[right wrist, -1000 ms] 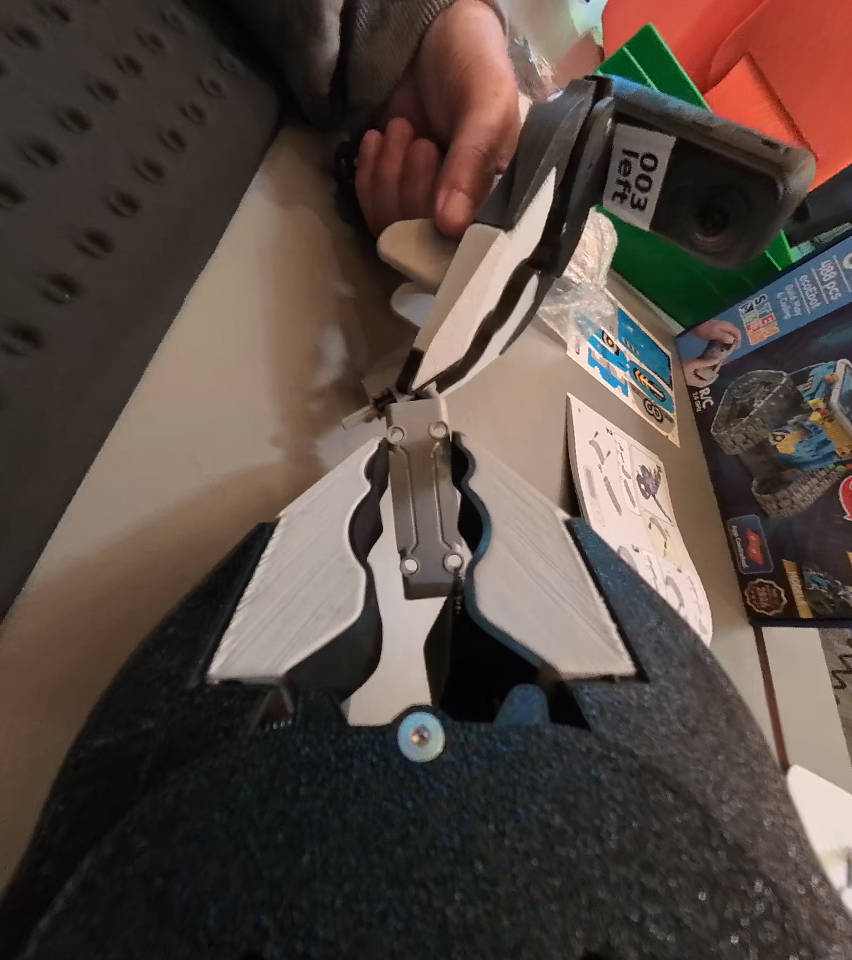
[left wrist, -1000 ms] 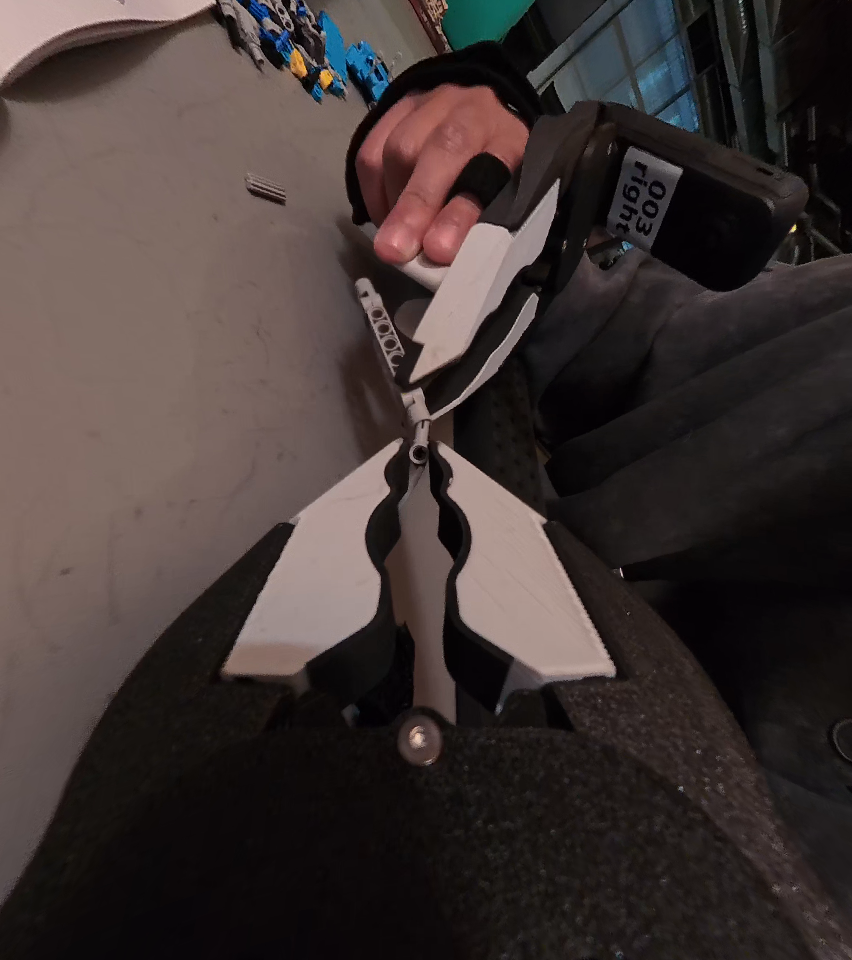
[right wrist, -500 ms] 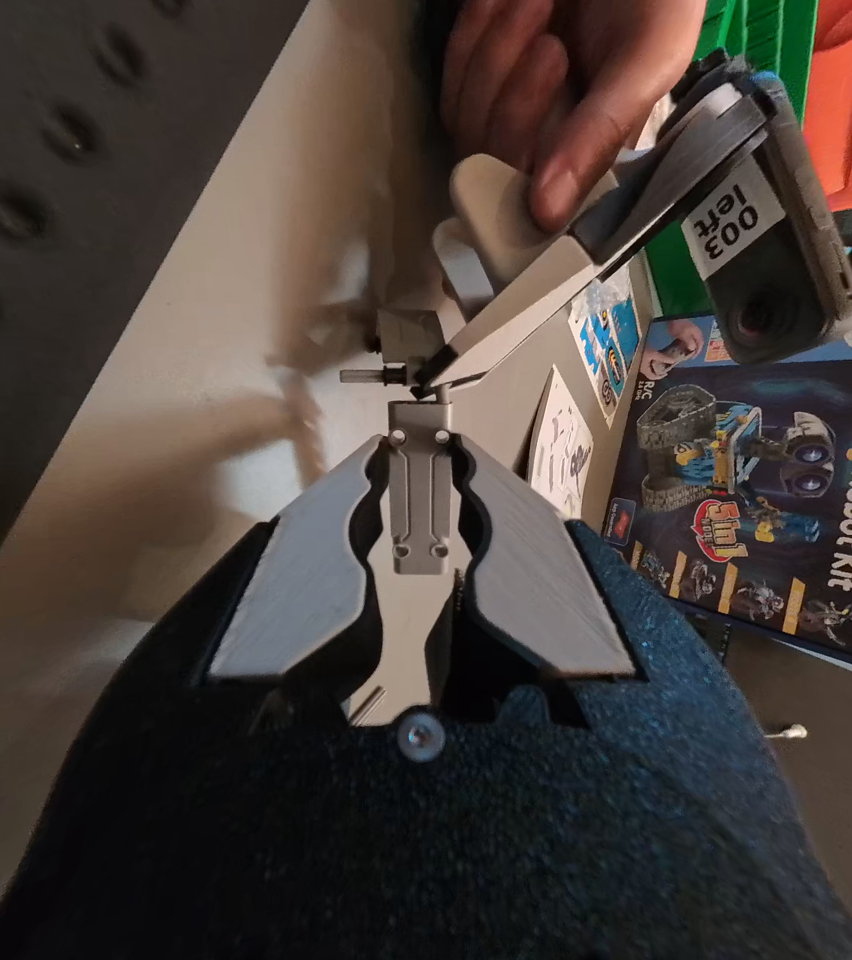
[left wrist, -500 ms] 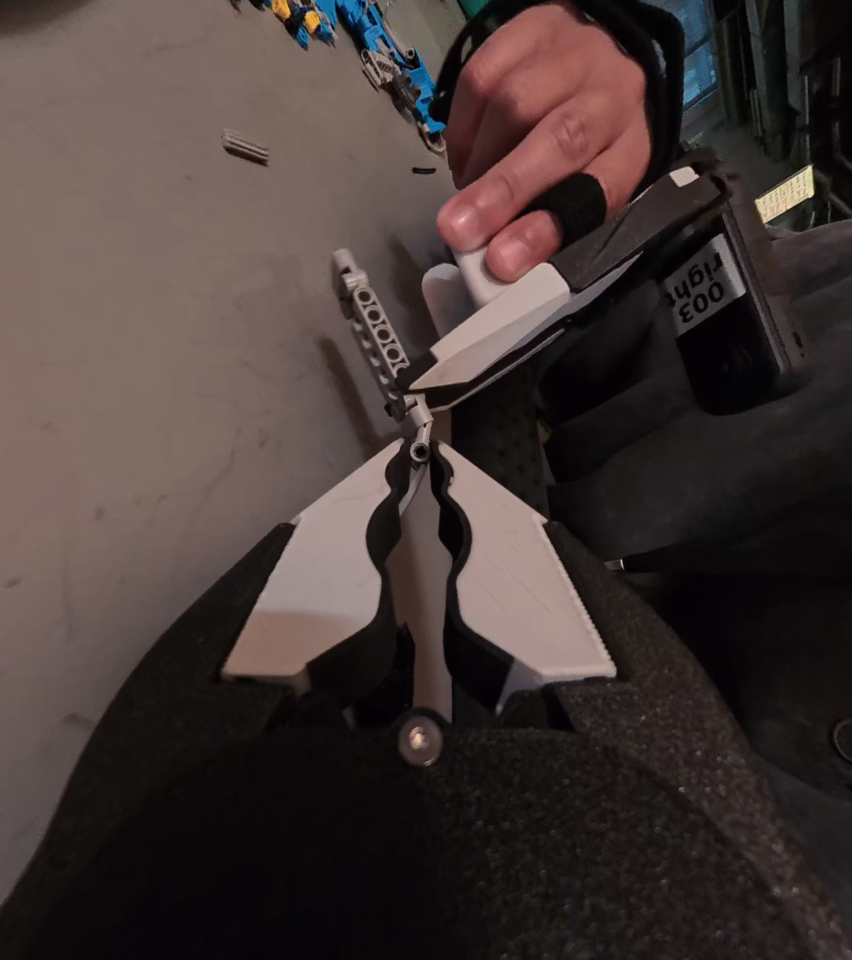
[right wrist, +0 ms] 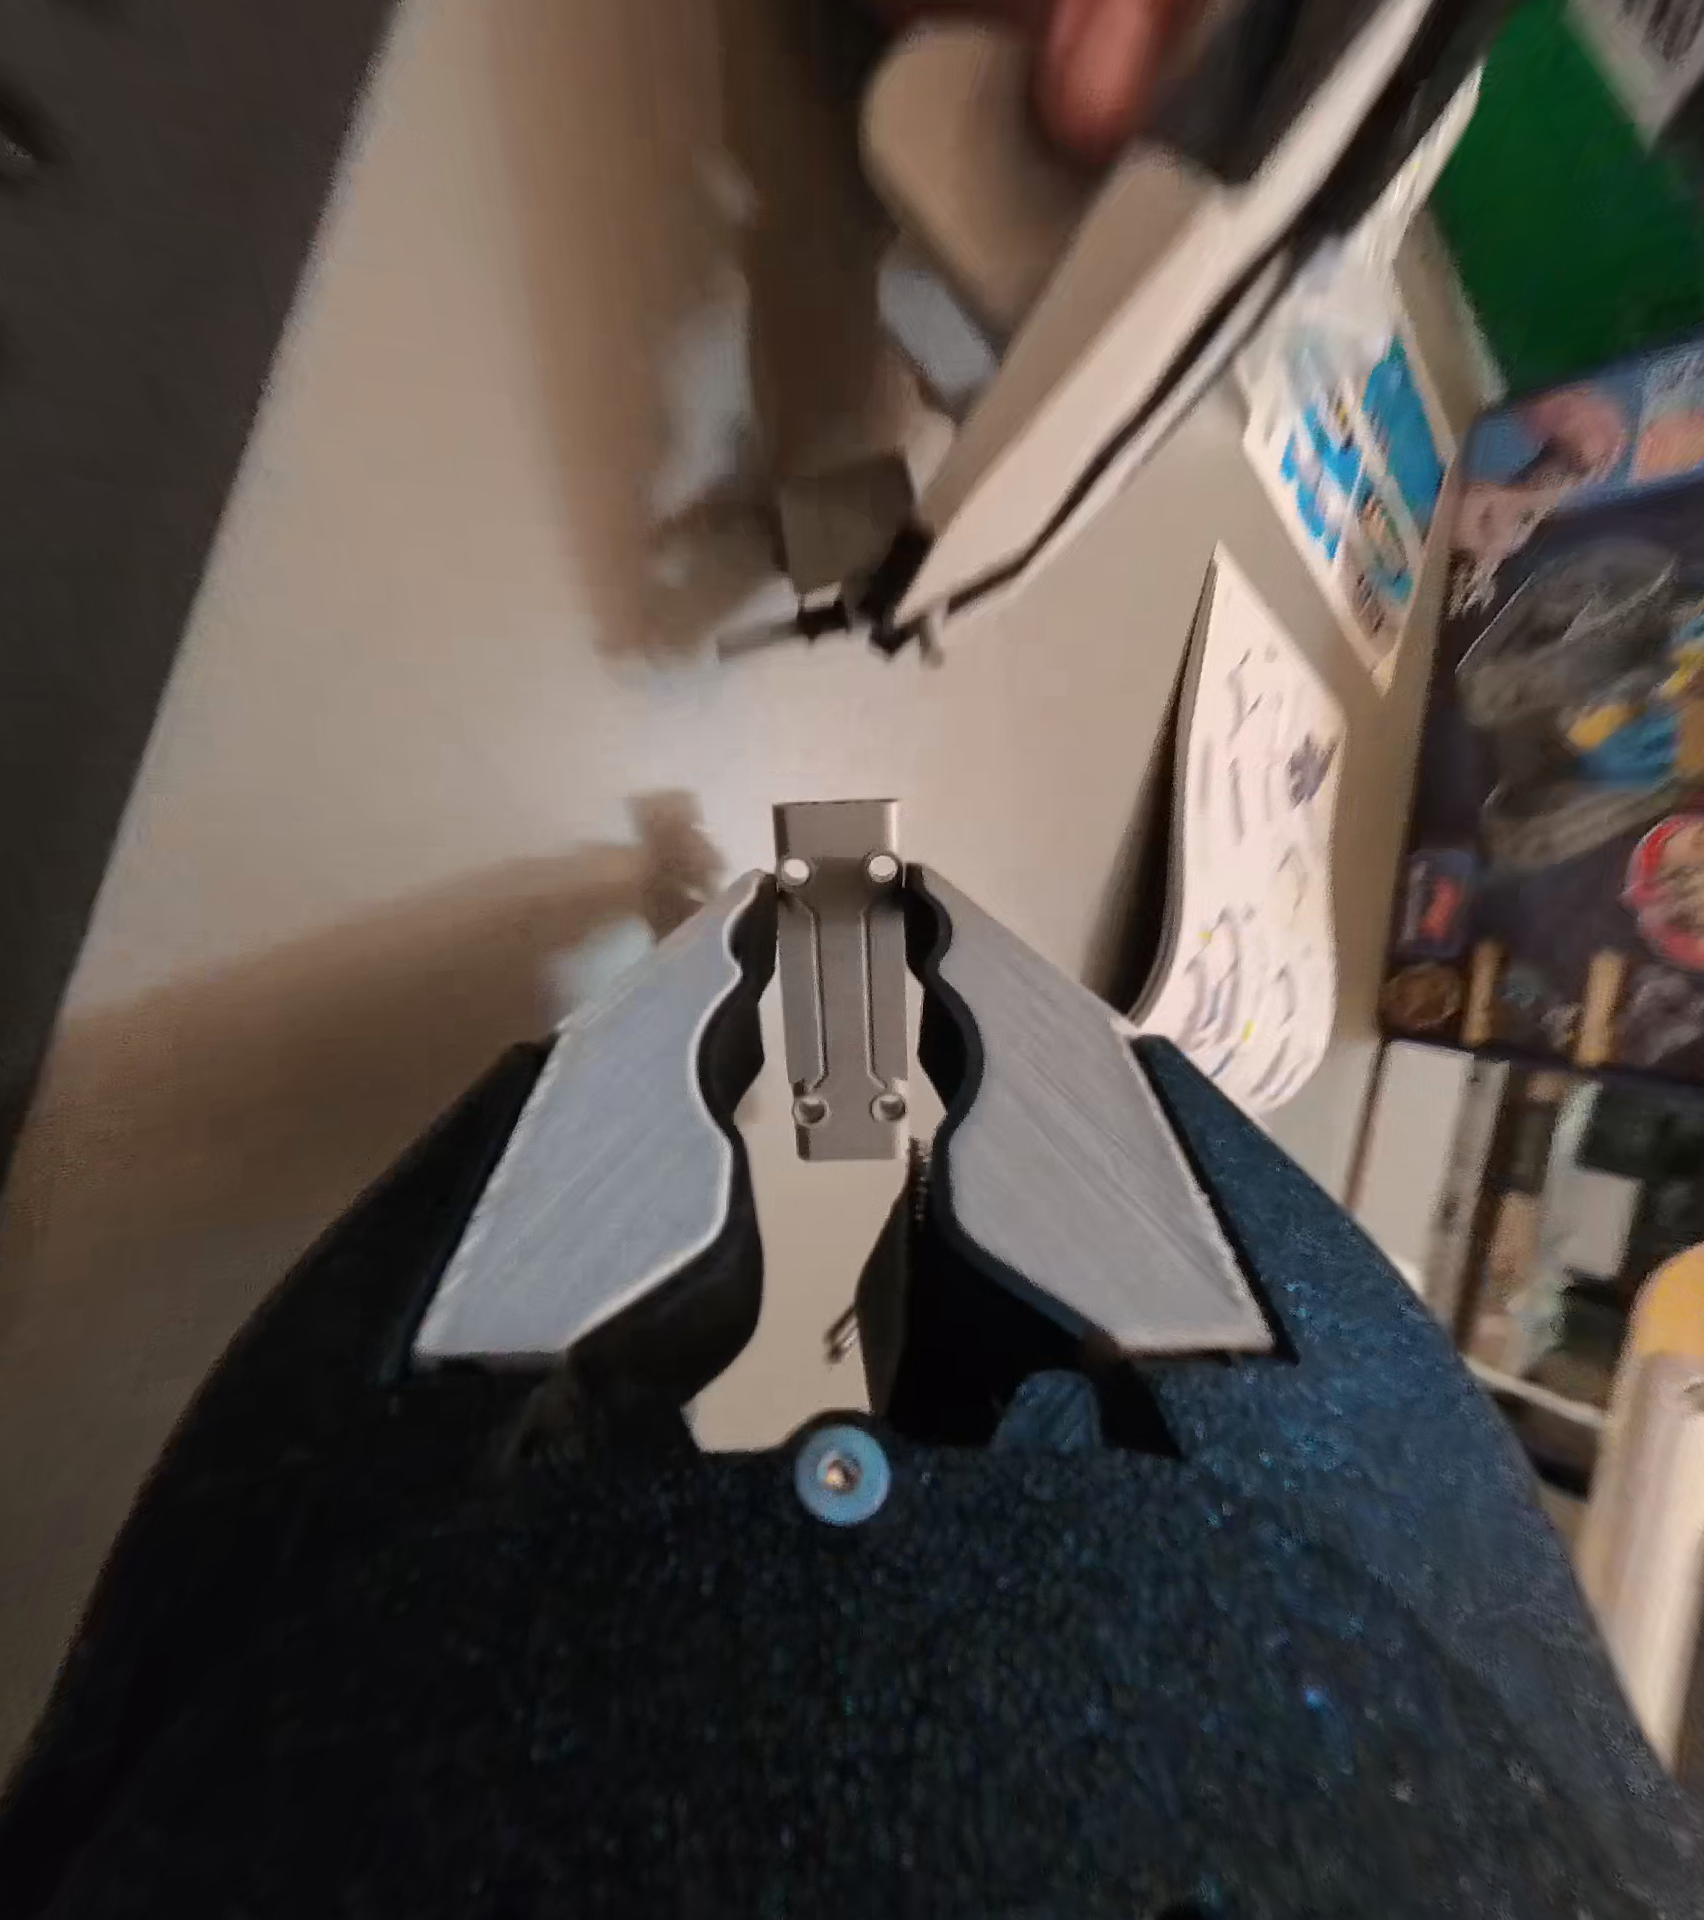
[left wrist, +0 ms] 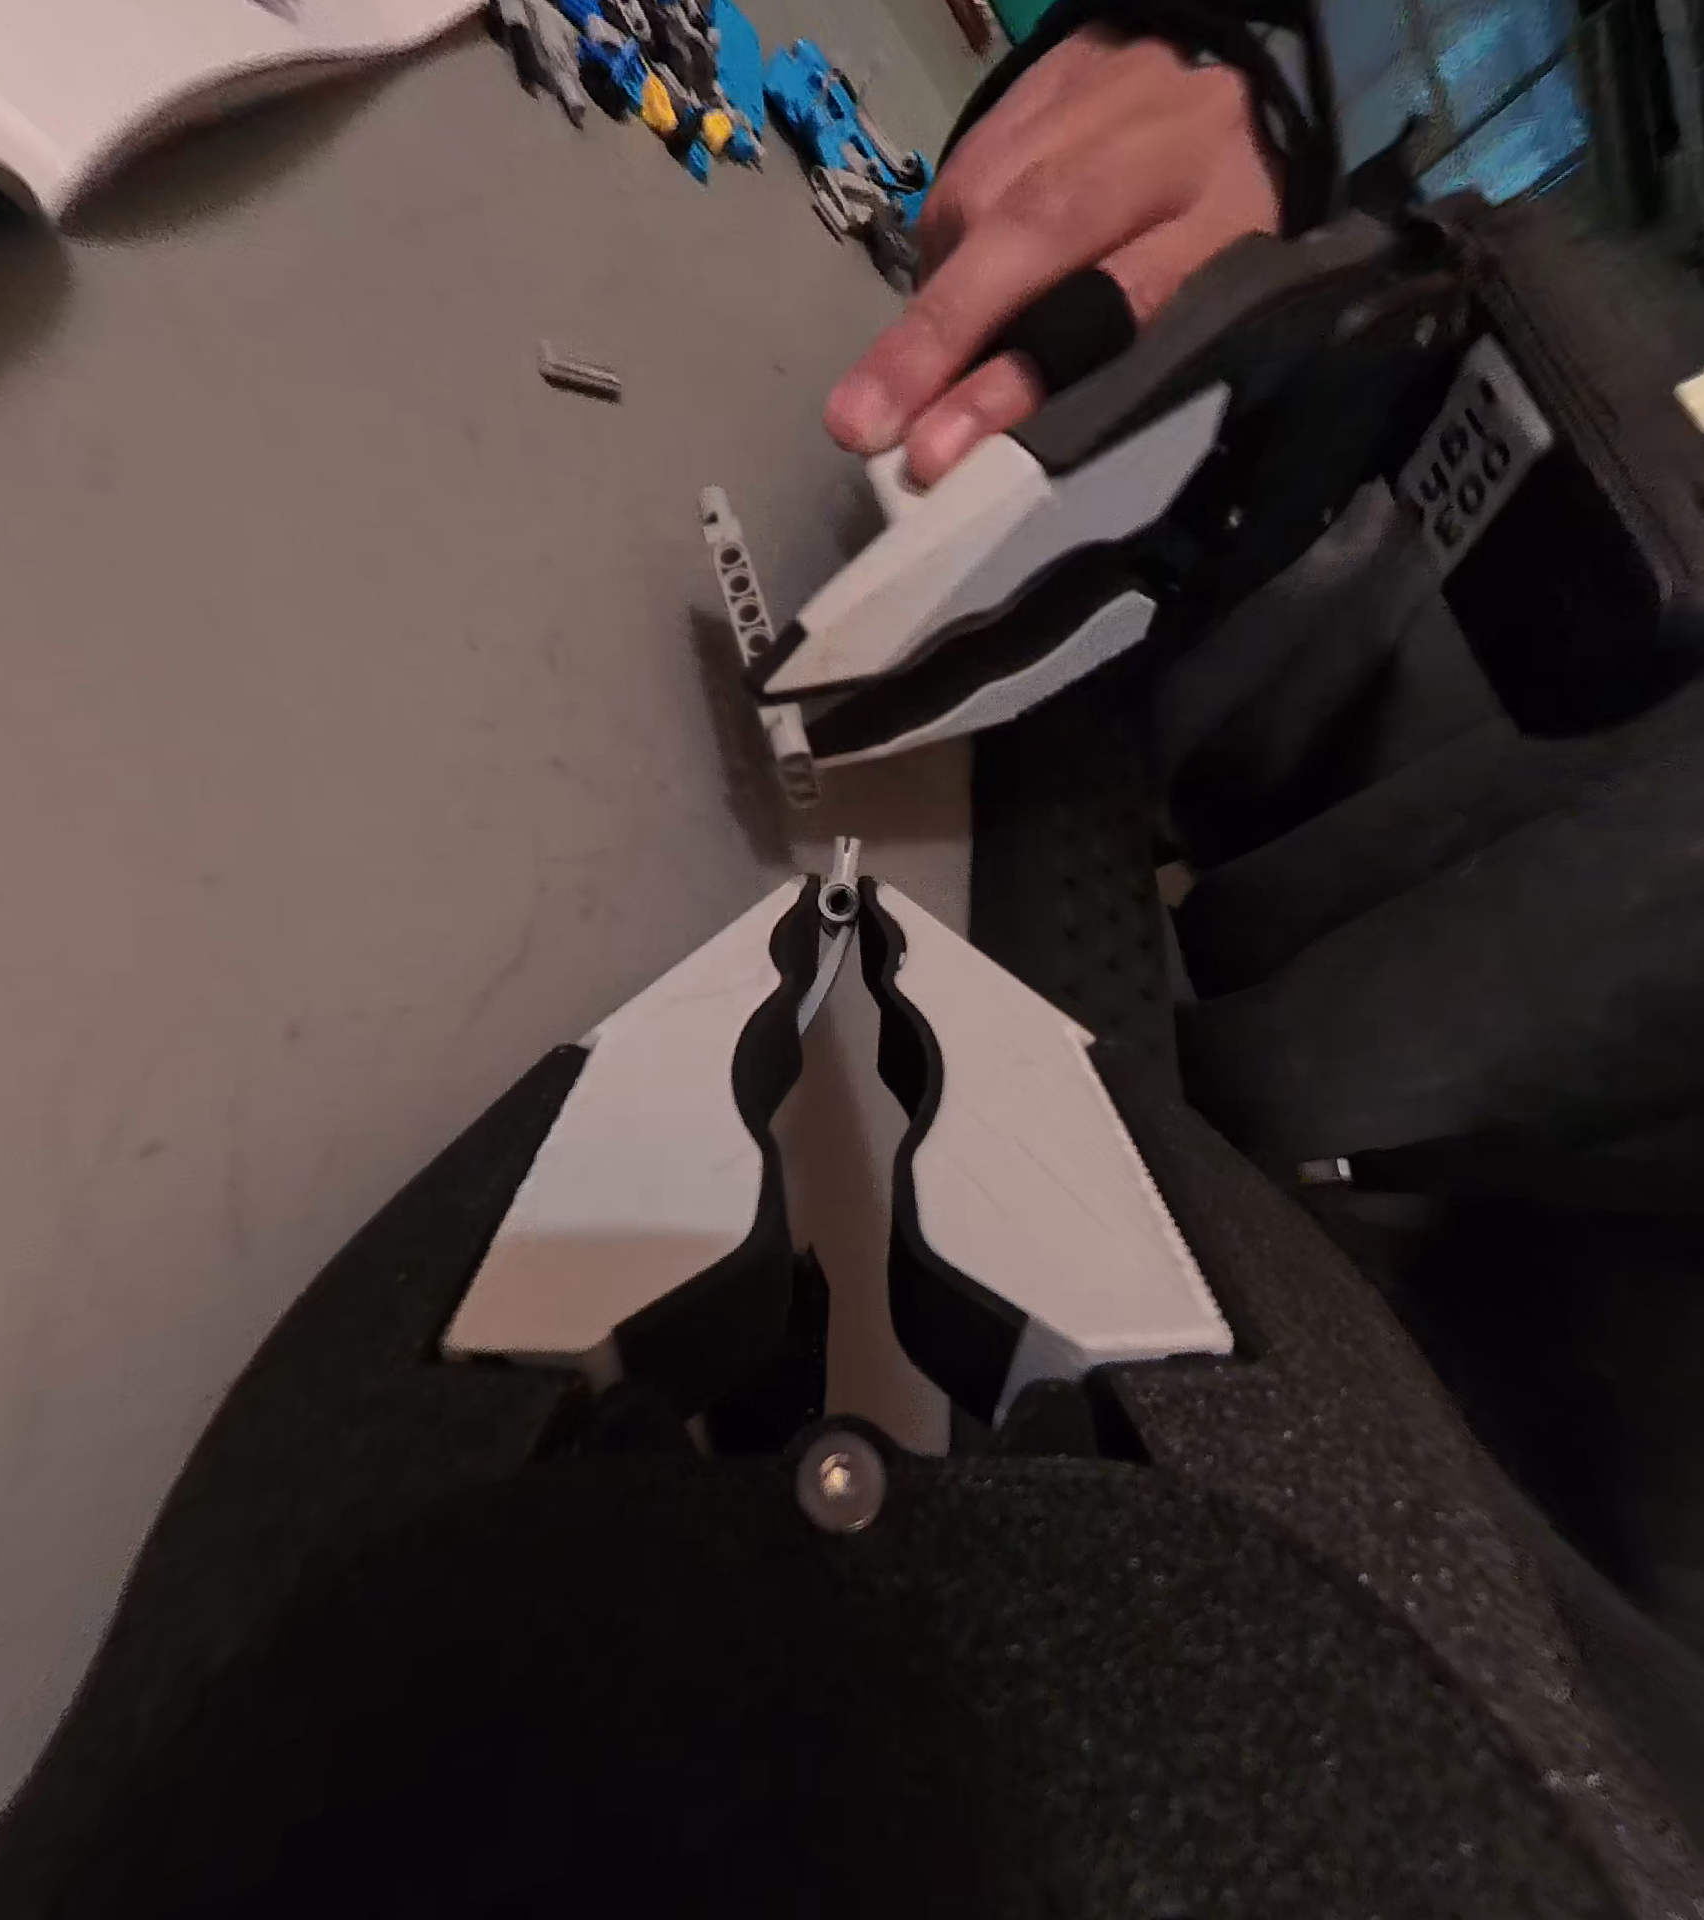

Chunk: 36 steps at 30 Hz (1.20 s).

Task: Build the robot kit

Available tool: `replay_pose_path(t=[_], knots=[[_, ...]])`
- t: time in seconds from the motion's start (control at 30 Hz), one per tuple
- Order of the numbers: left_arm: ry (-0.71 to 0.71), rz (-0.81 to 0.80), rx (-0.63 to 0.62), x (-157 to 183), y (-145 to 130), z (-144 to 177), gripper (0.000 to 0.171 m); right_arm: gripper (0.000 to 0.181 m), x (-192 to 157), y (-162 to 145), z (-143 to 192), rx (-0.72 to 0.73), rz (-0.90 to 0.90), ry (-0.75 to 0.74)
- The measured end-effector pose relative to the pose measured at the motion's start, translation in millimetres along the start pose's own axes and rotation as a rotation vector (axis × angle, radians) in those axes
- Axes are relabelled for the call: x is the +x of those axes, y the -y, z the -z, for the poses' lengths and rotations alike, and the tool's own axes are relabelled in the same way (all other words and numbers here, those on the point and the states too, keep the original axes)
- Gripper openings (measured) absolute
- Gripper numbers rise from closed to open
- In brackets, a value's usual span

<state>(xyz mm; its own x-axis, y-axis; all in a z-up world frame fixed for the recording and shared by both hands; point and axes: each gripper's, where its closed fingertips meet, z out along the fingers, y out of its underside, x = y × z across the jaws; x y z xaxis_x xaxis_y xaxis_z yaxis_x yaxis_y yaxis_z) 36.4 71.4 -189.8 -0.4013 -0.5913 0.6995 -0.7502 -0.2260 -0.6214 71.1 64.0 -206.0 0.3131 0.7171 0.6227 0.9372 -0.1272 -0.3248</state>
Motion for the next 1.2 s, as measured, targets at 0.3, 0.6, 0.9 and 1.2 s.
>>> replay_pose_path(t=[0.3, 0.6, 0.9, 1.2], knots=[[0.245, -0.378, 0.053, 0.6, 21.5, 11.2, 0.006, 0.026, -15.5, -16.5, -8.8, 0.124, -0.484, 0.239], [0.307, -0.624, 0.016, 13.7, 17.4, -0.6, 0.006, 0.024, 29.6, 44.0, 30.3, 0.599, -0.82, 0.364], [0.273, -0.613, 0.015, 19.2, 15.0, -4.0, 0.006, 0.005, 21.6, 49.6, 22.0, 0.565, -0.747, 0.339], [0.162, -0.581, 0.125, 39.2, 27.4, 5.8, 0.006, 0.003, 32.0, 53.6, 40.0, 0.74, -0.86, 0.427]])
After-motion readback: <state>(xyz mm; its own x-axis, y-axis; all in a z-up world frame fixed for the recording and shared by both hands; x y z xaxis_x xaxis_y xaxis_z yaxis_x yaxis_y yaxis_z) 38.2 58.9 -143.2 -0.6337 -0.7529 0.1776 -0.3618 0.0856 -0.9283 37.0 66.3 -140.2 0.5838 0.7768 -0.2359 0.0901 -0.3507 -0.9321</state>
